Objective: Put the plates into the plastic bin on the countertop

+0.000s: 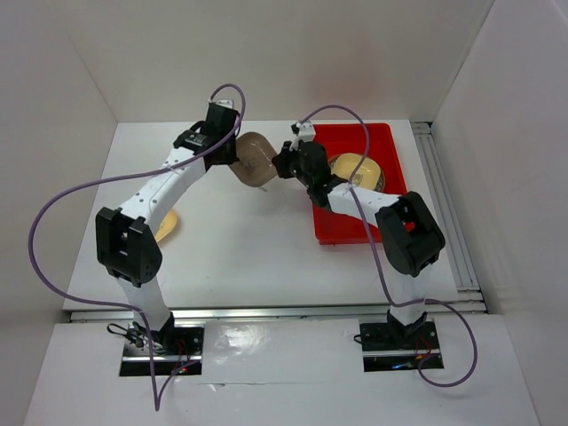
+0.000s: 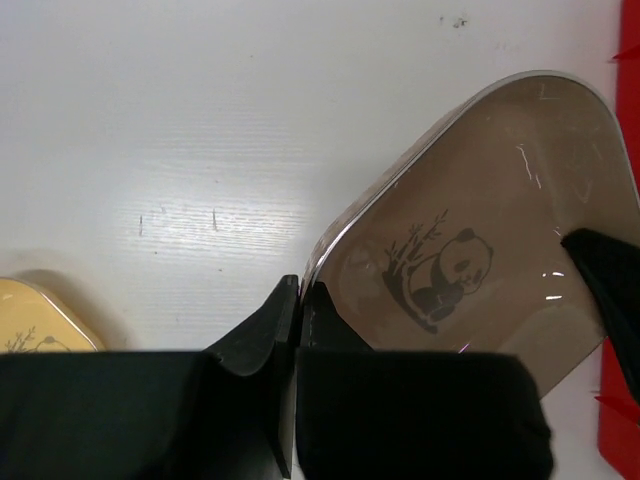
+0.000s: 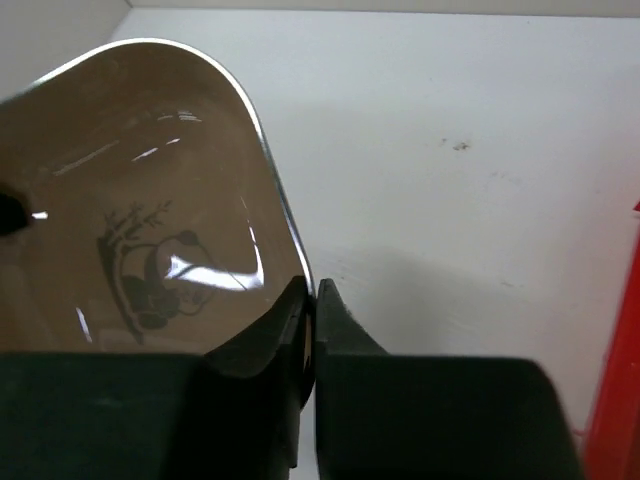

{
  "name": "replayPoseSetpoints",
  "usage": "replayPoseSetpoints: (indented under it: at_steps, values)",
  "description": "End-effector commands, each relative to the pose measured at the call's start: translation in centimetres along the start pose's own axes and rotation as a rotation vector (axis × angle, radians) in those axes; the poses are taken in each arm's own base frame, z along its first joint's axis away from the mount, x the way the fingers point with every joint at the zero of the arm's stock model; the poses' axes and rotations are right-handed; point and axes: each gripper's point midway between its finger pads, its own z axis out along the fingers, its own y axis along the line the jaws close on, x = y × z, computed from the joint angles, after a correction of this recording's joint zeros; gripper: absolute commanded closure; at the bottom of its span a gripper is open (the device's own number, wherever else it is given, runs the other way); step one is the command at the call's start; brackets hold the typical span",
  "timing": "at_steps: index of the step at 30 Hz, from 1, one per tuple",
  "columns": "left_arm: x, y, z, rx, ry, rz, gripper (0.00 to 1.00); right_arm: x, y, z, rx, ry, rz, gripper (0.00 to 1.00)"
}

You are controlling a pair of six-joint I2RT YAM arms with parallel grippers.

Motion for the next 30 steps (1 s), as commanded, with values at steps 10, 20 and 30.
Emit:
replayPoseSetpoints:
  at_steps: [10,20,30]
  values:
    - [-4.9,0.8,-4.8,-0.010,-0.133,-0.057,0.00,-5.2,-6.3,-4.2,0.325,-0.126,0.170,1.00]
    - [-4.2,6.0,-7.3,-0.275,-0.093,-0.154,0.00,-5.6,-18.3,-15.8,0.966,-0.292,0.335,1.00]
    - [-2.0,10.8,-8.3,-0.327,-0.055,-0.265,0.00,-1.8,-26.0,-18.7,1.182,-0.267,0.512,1.00]
